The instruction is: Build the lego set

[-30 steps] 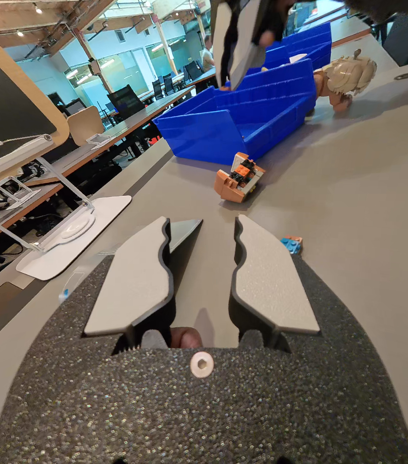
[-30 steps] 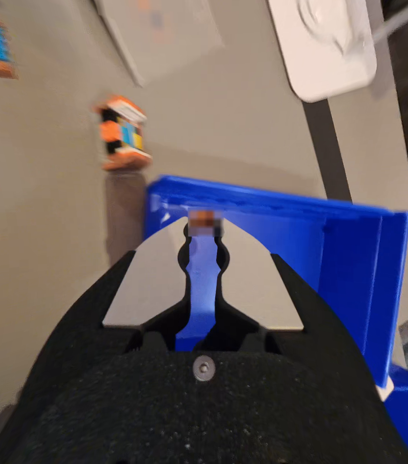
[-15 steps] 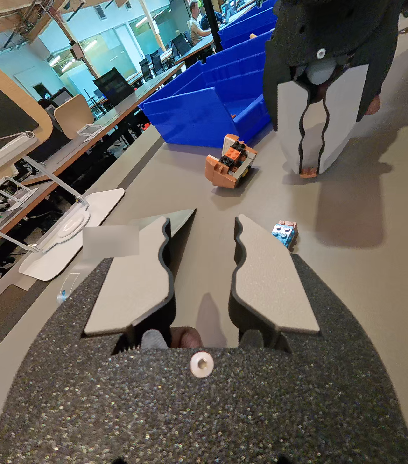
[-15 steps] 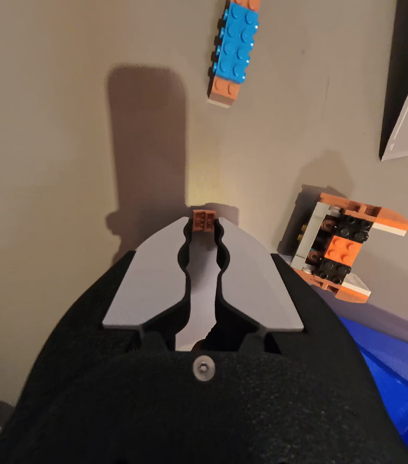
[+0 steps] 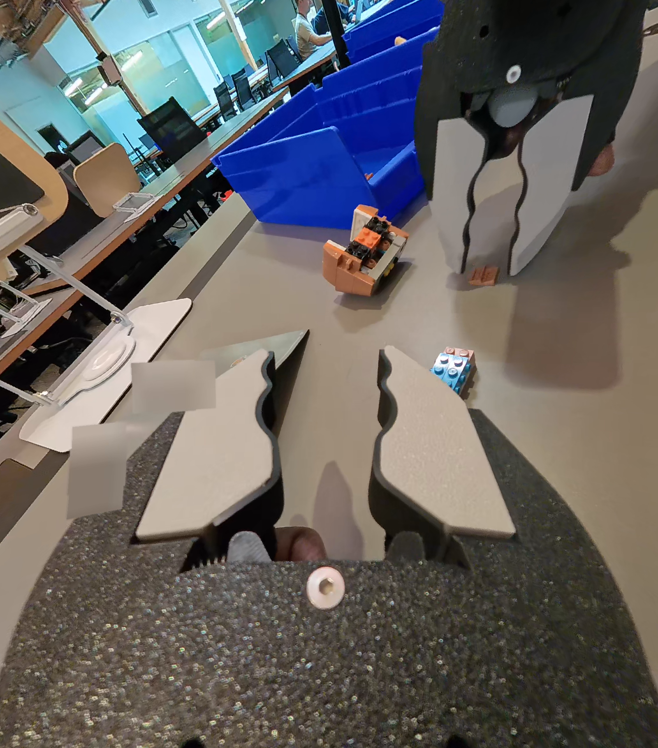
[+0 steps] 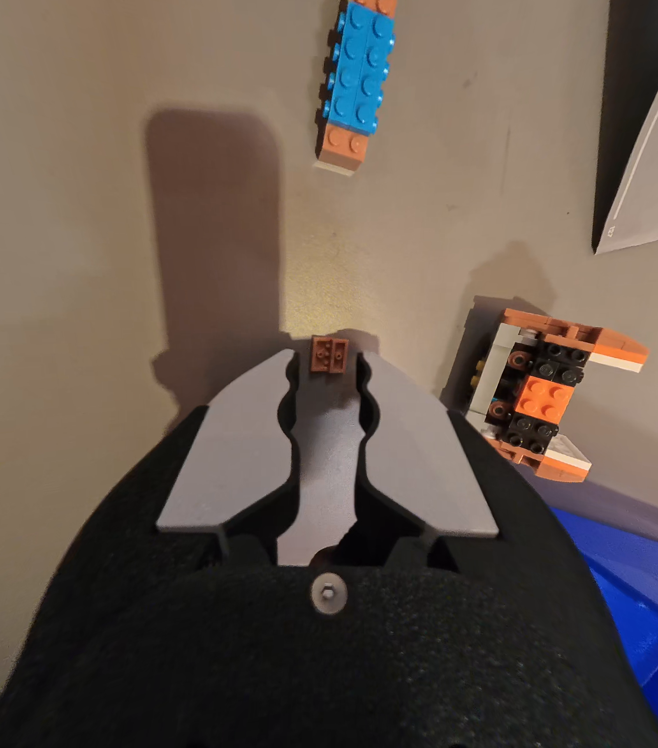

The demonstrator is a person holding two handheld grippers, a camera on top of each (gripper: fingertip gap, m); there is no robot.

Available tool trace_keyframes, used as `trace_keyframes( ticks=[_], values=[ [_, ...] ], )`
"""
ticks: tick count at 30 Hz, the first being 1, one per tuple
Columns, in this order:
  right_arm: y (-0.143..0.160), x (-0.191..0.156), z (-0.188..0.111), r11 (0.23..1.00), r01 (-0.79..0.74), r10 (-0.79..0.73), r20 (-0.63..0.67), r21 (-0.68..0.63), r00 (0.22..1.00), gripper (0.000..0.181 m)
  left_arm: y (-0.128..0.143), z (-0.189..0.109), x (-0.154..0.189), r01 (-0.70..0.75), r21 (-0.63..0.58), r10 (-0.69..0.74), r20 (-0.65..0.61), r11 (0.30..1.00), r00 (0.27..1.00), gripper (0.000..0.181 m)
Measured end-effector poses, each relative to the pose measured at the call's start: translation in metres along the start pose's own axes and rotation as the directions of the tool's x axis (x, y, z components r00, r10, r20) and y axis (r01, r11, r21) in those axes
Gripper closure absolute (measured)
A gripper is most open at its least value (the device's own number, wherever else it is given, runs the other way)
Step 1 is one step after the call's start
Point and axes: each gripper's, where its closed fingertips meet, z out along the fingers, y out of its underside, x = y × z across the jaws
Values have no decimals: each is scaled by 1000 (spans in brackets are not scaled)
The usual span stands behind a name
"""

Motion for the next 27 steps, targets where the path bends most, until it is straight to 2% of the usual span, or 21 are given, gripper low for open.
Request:
trace_keyframes(
  ticks=[3, 4, 6, 8, 10, 11, 13, 16, 19, 27],
  values=[
    [-6, -1, -20, 997, -17, 14, 46, 71, 999, 146, 0, 0, 0, -3, -1, 3, 2, 1000, 1000, 133],
    [-7, 3, -35, 994, -30, 24, 57, 108, 998, 145, 0, -1, -1, -3, -1, 3, 4, 1000, 1000, 133],
    [0, 32, -75, 982, -66, 68, -4, 177, 998, 145, 0, -1, -2, -1, 0, 1, 8, 1000, 1000, 133],
    [29, 79, -114, 973, -127, 151, -110, 195, 982, 149, -1, -1, -3, -1, 3, 1, 10, 1000, 1000, 133],
    [85, 128, -130, 976, -200, 214, -212, 83, 954, 154, -3, -1, -2, -3, 6, 3, 6, 1000, 1000, 133],
    [115, 145, -128, 973, -232, 226, -224, 1, 948, 153, -3, -1, -1, -6, 6, 6, 4, 1000, 1000, 133],
    [164, 159, -109, 948, -288, 267, -153, -138, 952, 153, -4, -1, 1, -16, 6, 16, 0, 1000, 1000, 133],
    [207, 167, -81, 922, -258, 245, -80, -288, 966, 152, -4, -1, 1, -26, 2, 26, 3, 1000, 1000, 133],
    [221, 166, -65, 911, -176, 182, -21, -372, 983, 150, -2, -1, -1, -17, -2, 17, 9, 1000, 1000, 133],
    [228, 166, -43, 889, -121, 147, 24, -441, 989, 147, 1, -1, -1, -8, -4, 8, 3, 1000, 1000, 133]
  ],
)
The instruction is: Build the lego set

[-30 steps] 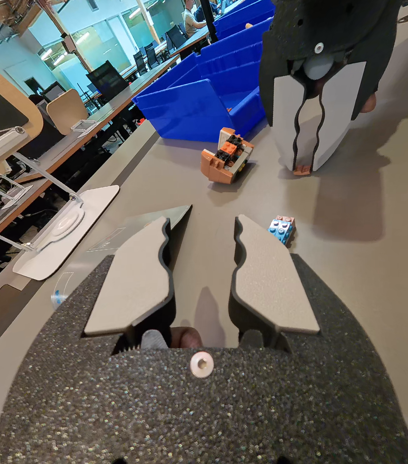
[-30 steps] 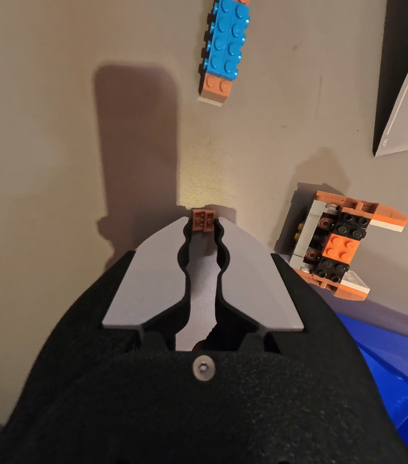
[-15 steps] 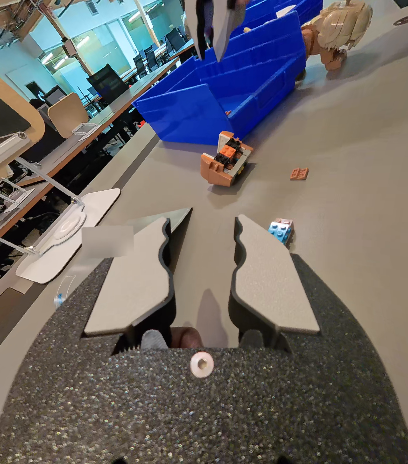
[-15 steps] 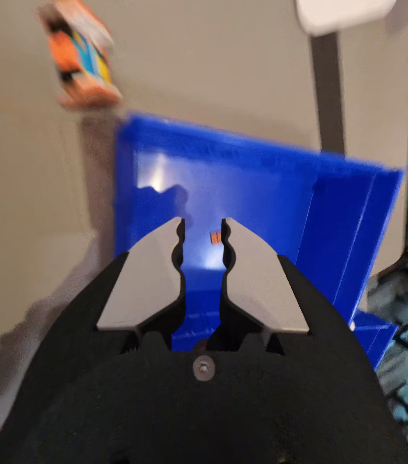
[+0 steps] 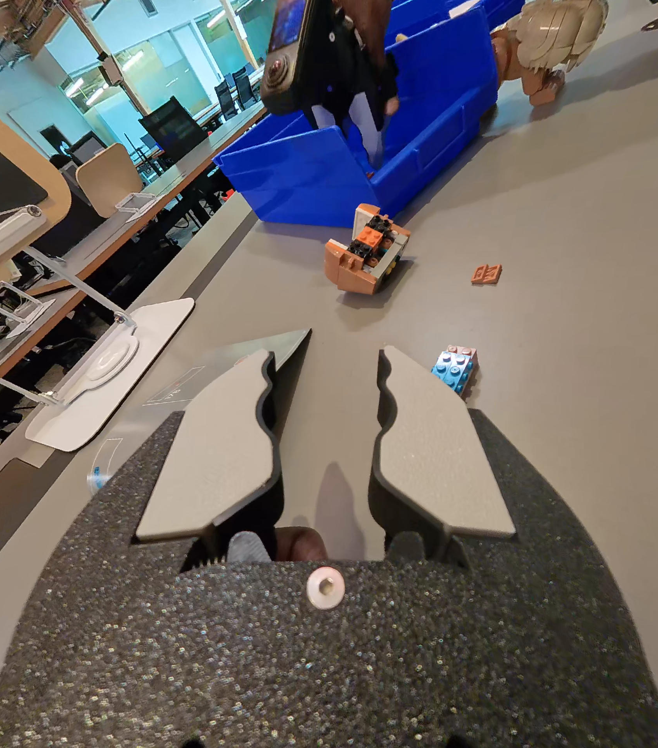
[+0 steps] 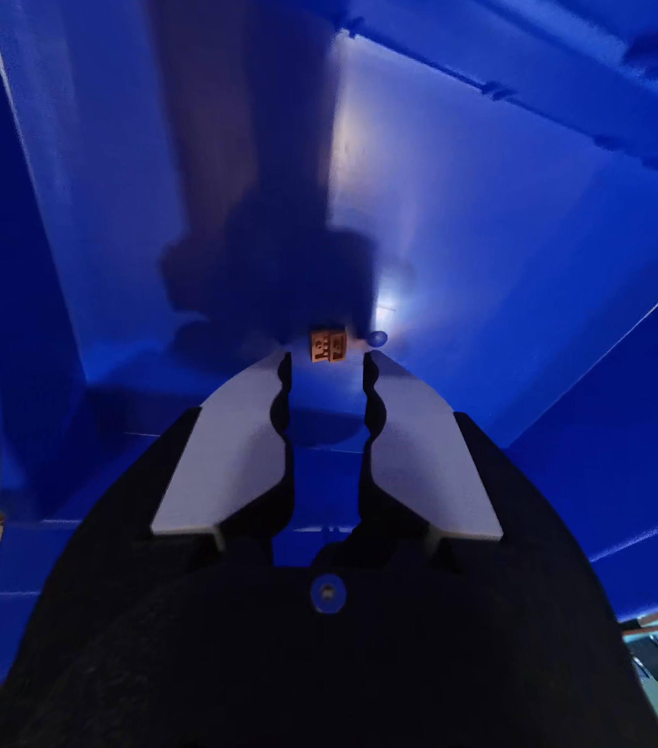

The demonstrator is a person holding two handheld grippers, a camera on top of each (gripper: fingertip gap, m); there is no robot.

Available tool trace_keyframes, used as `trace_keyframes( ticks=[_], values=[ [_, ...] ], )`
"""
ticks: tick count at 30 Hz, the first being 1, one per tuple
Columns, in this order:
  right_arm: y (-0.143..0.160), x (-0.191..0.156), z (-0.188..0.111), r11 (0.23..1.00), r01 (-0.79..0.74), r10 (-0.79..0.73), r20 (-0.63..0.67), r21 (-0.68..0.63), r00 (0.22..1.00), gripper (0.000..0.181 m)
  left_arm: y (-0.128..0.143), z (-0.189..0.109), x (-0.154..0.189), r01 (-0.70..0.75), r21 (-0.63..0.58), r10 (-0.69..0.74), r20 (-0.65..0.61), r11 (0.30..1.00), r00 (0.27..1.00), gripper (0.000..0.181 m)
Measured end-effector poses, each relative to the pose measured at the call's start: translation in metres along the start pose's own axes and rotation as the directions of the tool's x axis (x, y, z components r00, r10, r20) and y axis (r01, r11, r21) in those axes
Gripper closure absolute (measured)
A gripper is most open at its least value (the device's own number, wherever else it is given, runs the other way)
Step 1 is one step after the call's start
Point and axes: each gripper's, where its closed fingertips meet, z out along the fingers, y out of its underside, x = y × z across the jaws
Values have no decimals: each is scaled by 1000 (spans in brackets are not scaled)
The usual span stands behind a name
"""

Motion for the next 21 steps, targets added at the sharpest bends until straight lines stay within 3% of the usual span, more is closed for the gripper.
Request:
trace_keyframes(
  ticks=[8, 14, 18, 21],
  values=[
    [-2, -6, 4, 999, -33, 34, 48, -11, 998, 164, -5, -1, 0, -10, 12, 10, 4, 1000, 1000, 133],
    [-2, 0, -6, 997, -75, 77, -50, 27, 996, 164, -12, -3, 4, -26, 28, 26, 3, 999, 1000, 133],
    [-16, 6, -63, 961, -125, 179, -211, 246, 961, 164, -19, -5, 4, -9, 53, 9, 3, 999, 1000, 133],
    [-46, -8, -133, 851, -67, 272, -328, 520, 905, 164, -30, -8, 4, 29, 96, -29, 0, 995, 1000, 133]
  ],
)
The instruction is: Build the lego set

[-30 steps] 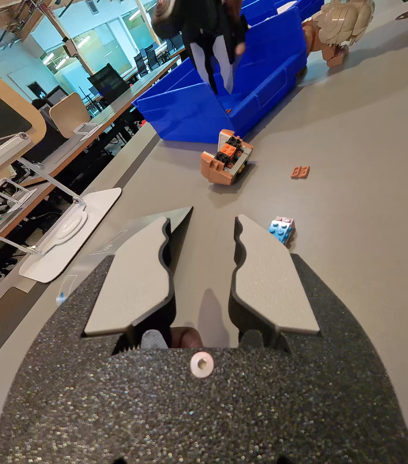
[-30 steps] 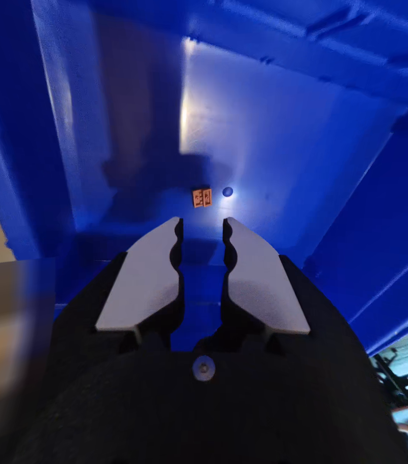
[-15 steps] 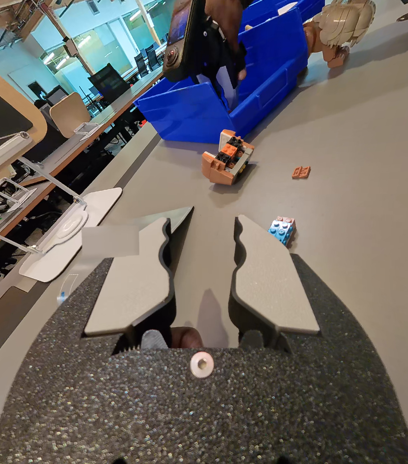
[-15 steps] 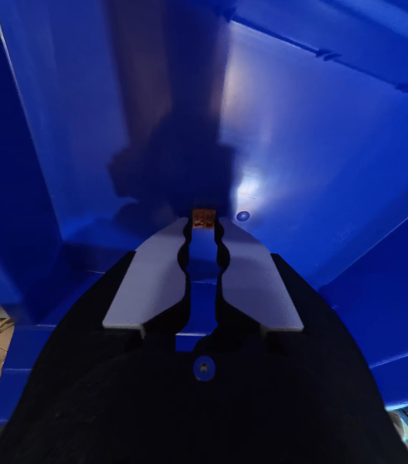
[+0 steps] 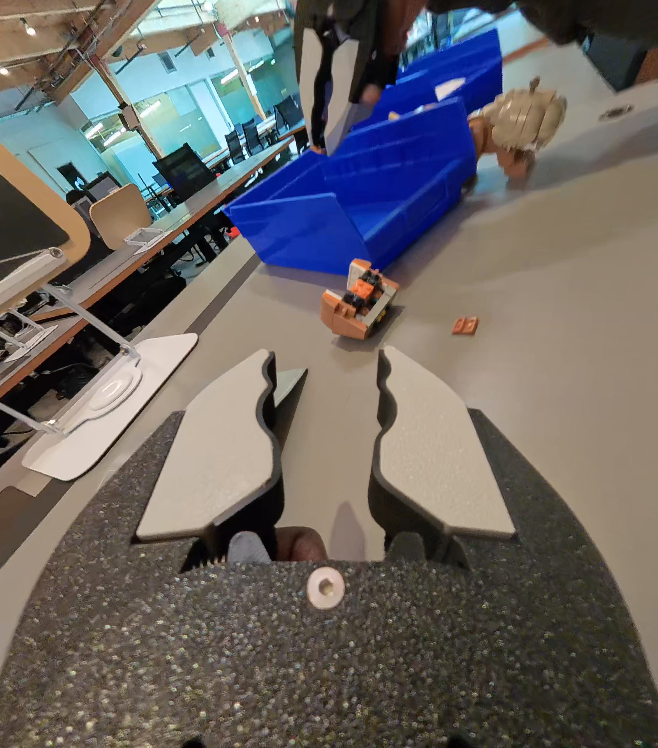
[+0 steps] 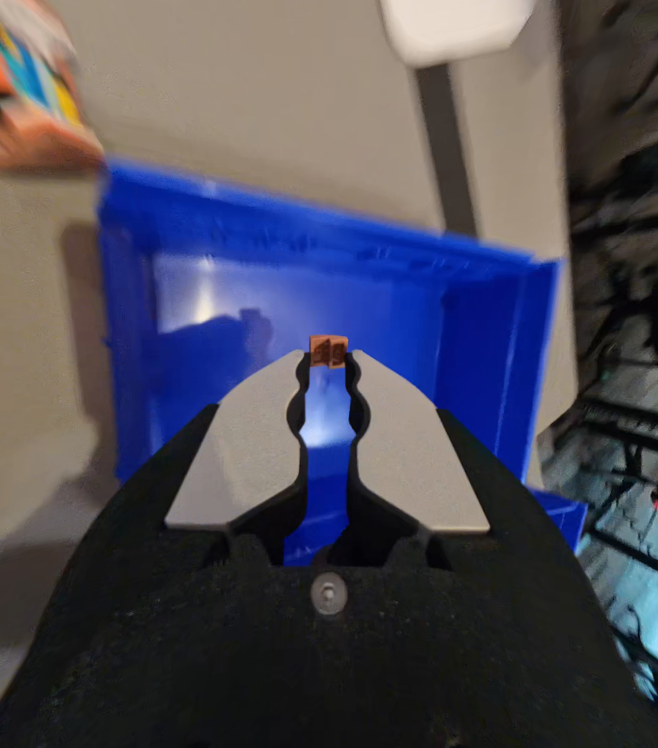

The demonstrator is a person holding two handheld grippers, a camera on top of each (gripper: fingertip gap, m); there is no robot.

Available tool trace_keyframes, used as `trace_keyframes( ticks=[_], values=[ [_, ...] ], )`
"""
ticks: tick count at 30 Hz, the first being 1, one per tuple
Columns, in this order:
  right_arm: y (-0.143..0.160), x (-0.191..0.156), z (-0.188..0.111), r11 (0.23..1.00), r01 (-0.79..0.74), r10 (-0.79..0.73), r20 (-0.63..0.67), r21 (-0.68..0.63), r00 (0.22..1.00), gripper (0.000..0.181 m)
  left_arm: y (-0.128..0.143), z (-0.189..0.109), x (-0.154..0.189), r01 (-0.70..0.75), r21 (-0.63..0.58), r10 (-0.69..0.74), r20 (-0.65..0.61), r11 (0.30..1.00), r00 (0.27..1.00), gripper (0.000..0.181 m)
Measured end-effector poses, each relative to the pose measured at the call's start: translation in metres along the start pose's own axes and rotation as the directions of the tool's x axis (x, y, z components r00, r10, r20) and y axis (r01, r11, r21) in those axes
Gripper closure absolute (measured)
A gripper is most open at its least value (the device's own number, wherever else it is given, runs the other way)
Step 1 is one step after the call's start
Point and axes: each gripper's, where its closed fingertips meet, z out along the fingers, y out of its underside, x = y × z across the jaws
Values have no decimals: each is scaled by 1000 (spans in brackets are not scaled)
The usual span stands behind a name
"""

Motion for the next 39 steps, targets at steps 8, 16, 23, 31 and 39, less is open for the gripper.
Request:
trace_keyframes(
  ticks=[8, 16, 23, 31, 39],
  values=[
    [-166, -112, -72, 629, 127, -8, -157, 767, 988, 165, -29, -3, 10, 237, 158, -220, -120, 958, 968, 133],
    [-215, -182, -47, 318, 286, 48, -316, 904, 947, 165, -57, -17, 30, 712, 95, -567, -535, 696, 626, 141],
    [-220, -205, -27, 349, 409, -25, -428, 843, 903, 165, -58, -15, 23, 788, 66, -647, -531, 613, 547, 141],
    [-220, -225, -27, 324, 531, -74, -538, 783, 840, 165, -57, -4, 45, 777, -10, -658, -539, 629, 526, 154],
    [-217, -225, -18, 342, 547, -82, -556, 764, 827, 165, -49, 2, 43, 755, 19, -649, -498, 655, 575, 164]
  ],
)
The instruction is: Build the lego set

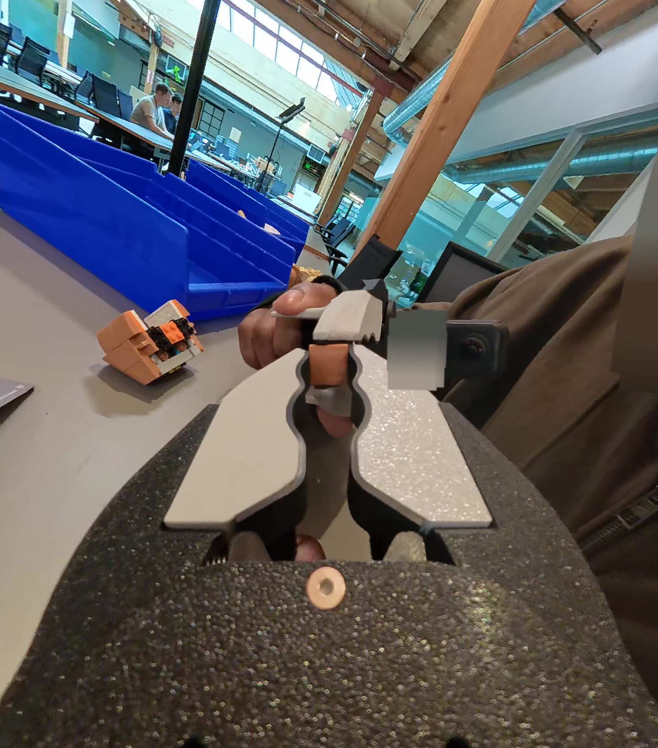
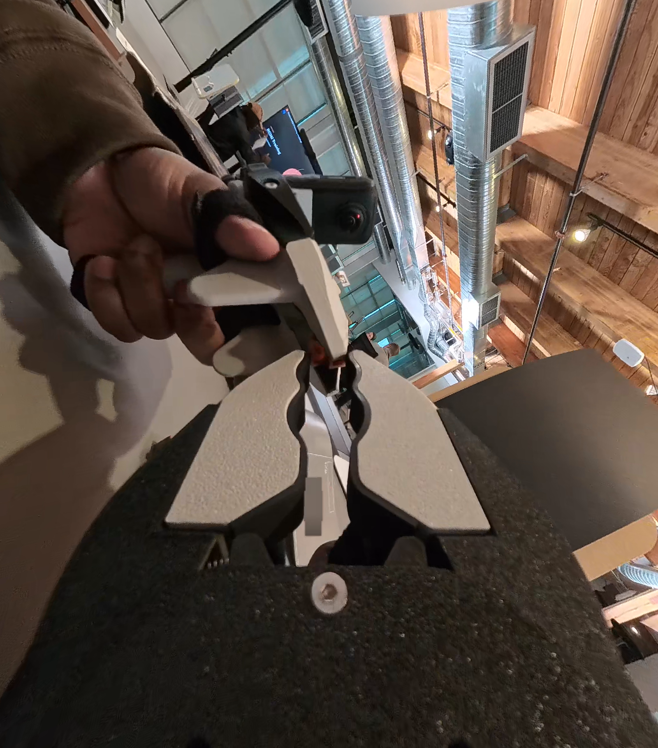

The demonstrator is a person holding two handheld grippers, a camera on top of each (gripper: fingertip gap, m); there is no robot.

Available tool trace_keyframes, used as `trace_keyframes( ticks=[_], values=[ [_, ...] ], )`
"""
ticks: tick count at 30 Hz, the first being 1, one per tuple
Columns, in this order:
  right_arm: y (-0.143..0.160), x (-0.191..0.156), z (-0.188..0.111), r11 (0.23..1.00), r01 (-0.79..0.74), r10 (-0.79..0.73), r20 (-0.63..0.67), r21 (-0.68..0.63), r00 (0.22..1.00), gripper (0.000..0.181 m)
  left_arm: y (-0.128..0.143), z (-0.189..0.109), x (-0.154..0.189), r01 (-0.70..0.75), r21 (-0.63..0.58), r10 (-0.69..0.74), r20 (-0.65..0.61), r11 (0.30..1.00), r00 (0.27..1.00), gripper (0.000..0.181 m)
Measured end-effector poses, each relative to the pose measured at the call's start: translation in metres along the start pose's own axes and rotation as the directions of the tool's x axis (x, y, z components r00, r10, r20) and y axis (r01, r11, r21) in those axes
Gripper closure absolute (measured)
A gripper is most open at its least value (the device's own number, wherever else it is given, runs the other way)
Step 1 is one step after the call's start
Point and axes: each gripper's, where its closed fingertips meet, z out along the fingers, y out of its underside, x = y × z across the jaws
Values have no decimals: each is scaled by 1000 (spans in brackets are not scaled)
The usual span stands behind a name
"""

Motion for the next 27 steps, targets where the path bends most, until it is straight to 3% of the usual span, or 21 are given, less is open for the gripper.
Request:
trace_keyframes(
  ticks=[6, 10, 12, 15, 17, 21, 27],
  values=[
    [9, 5, -5, 996, -71, 73, 21, -54, 997, 158, -3, -3, -3, -119, -24, 120, 60, 993, 991, 164],
    [18, 12, -13, 965, -237, 244, 51, -108, 968, 156, 0, -11, -19, -250, -133, 271, 174, 959, 947, 164],
    [22, 9, -14, 915, -371, 389, 98, -161, 916, 156, 9, -14, -26, -352, -264, 409, 207, 898, 889, 164],
    [27, -6, -17, 824, -500, 553, 186, -265, 812, 156, 29, -18, -35, -499, -499, 643, 164, 709, 748, 164],
    [28, -18, -19, 777, -536, 617, 233, -328, 752, 156, 42, -19, -35, -546, -587, 718, 90, 598, 690, 164],
    [27, -39, -25, 737, -536, 663, 292, -411, 689, 154, 58, -10, -28, -571, -620, 734, 14, 539, 679, 164],
    [39, -53, -34, 727, -464, 653, 299, -507, 696, 156, 74, -9, -48, -556, -722, 793, -17, 411, 608, 164]
  ],
)
